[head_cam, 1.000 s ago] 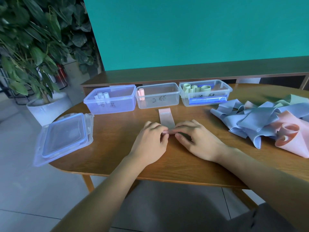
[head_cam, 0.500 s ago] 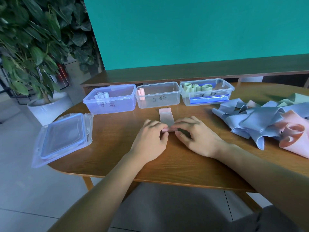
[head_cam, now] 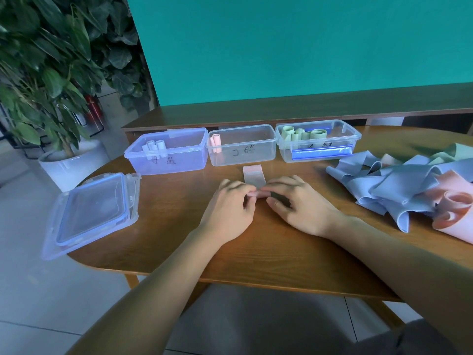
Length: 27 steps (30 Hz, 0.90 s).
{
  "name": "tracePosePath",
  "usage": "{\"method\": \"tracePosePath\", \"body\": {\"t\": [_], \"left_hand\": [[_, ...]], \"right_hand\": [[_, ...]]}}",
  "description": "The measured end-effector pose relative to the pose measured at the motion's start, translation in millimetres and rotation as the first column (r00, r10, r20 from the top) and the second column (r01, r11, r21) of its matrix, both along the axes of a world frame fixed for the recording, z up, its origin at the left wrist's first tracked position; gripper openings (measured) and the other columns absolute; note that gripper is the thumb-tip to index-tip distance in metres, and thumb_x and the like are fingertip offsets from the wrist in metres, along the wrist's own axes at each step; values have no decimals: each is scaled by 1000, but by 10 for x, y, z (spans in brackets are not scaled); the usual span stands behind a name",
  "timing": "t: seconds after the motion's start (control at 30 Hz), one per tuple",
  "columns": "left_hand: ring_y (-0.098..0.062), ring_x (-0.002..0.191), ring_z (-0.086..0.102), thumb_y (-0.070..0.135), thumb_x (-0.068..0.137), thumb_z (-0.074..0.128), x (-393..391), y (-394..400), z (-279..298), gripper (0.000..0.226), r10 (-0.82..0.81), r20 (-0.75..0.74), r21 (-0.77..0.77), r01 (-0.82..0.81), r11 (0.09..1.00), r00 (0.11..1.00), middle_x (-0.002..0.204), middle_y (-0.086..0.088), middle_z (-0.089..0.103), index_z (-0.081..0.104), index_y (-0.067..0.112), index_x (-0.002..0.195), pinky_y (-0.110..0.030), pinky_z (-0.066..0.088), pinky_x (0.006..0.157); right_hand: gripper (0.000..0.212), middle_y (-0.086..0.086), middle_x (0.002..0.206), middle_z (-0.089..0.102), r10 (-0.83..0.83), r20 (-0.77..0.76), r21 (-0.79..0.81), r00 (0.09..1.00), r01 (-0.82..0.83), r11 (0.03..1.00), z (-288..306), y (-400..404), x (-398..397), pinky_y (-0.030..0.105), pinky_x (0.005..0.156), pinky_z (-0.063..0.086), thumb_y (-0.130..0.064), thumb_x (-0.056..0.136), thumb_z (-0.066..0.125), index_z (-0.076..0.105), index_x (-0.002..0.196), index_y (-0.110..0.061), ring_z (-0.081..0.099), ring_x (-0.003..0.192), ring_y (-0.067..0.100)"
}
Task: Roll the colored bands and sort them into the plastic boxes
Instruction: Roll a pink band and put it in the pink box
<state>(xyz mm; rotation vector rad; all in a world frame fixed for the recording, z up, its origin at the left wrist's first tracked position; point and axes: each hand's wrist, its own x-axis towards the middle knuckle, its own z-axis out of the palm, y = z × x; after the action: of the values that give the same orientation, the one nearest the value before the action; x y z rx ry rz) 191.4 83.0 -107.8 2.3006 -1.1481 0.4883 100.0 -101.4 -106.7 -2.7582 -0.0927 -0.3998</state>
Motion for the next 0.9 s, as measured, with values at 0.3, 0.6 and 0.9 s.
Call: {"method": "tracePosePath", "body": {"t": [0.3,0.6,0.9], "left_hand": [[-21,100,53,20,97,60,20,-40,35,21,16,43,-62,-13,998,999,104,4,68,75,24,112,-34,51,85],[-24,111,49,18,100,52,116,-76,28,28,21,-27,15,-21,1000,999,117,0,66,71,19,120,-41,48,95],[-21,111,49,12,97,55,118,-72,47,29,7,-33,-29,-8,1000,999,117,3,64,69,21,119,-36,46,94]], "right_hand": [[44,-14,150,47,-44,-39,-62,998,41,997,27,-41,103,46,108,38,-47,103,40,47,146,-40,43,129,18],[56,-17,144,50,-23,-29,-25,999,22,999,35,-30,131,45,104,43,-58,93,26,51,141,-41,47,117,15],[42,-15,149,47,-56,-2,-39,998,56,998,45,-46,231,43,106,37,-44,103,43,48,145,-41,43,126,18]]}}
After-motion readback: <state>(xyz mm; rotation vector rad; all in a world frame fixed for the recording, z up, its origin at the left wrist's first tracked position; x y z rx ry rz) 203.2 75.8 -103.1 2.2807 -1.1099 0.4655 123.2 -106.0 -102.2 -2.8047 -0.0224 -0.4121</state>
